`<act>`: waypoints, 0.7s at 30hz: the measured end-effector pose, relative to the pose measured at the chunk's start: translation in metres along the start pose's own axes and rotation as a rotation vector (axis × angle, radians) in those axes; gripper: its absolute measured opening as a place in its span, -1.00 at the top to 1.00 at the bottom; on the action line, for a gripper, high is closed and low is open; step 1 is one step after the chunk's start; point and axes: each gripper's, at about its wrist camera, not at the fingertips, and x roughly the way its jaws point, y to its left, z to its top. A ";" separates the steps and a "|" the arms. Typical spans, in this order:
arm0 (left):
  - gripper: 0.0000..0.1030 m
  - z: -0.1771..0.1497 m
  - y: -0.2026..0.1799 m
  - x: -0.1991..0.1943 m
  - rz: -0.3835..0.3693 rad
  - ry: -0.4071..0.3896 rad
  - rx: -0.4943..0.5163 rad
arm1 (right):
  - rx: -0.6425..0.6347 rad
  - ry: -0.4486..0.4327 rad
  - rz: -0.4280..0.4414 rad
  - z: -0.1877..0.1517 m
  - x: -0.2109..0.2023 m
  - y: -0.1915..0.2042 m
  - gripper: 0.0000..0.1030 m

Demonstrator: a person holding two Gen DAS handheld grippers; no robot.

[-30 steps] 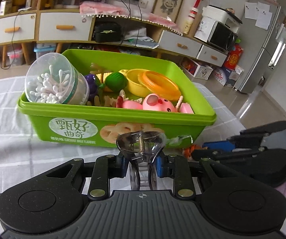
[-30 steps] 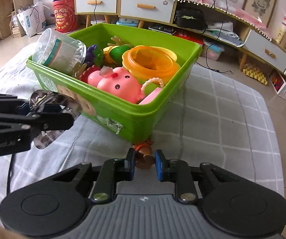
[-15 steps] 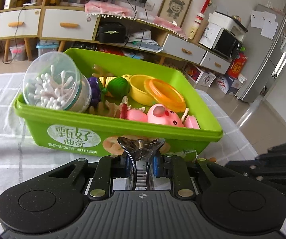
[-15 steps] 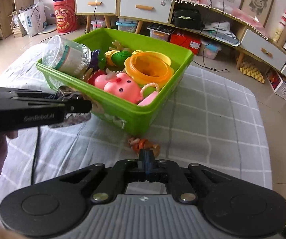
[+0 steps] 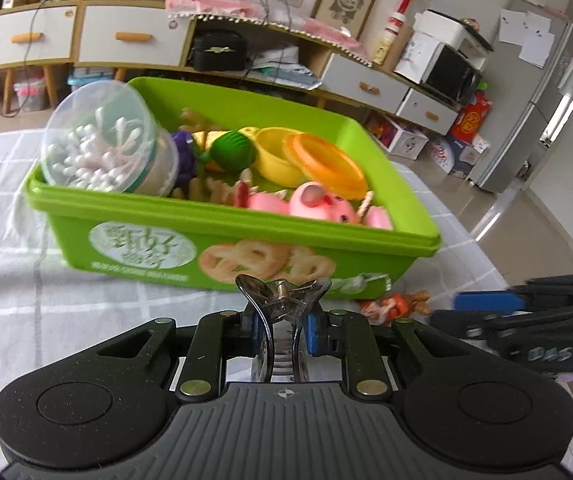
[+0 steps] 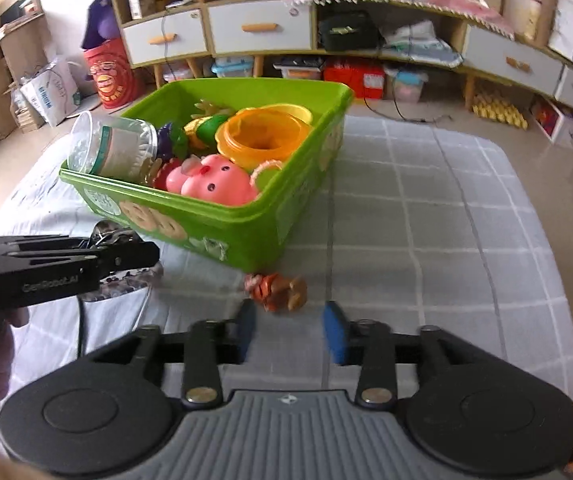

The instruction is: Organize rigid objects

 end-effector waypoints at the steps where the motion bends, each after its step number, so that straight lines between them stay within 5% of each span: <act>1: 0.53 0.001 -0.002 0.001 -0.006 0.001 0.004 | -0.019 -0.001 -0.001 0.001 0.005 0.002 -0.03; 10: 0.53 0.004 -0.023 0.024 -0.056 0.038 0.086 | -0.107 -0.045 0.029 0.006 0.045 0.002 -0.22; 12: 0.54 0.005 -0.024 0.021 -0.083 -0.004 0.087 | -0.139 -0.051 0.069 0.003 0.051 0.005 0.19; 16: 0.57 0.008 -0.033 0.003 -0.170 -0.093 0.133 | -0.239 -0.056 0.062 0.000 0.048 0.020 0.34; 21: 0.57 0.008 -0.036 0.004 -0.192 -0.097 0.139 | -0.217 -0.035 0.084 0.001 0.046 0.018 0.34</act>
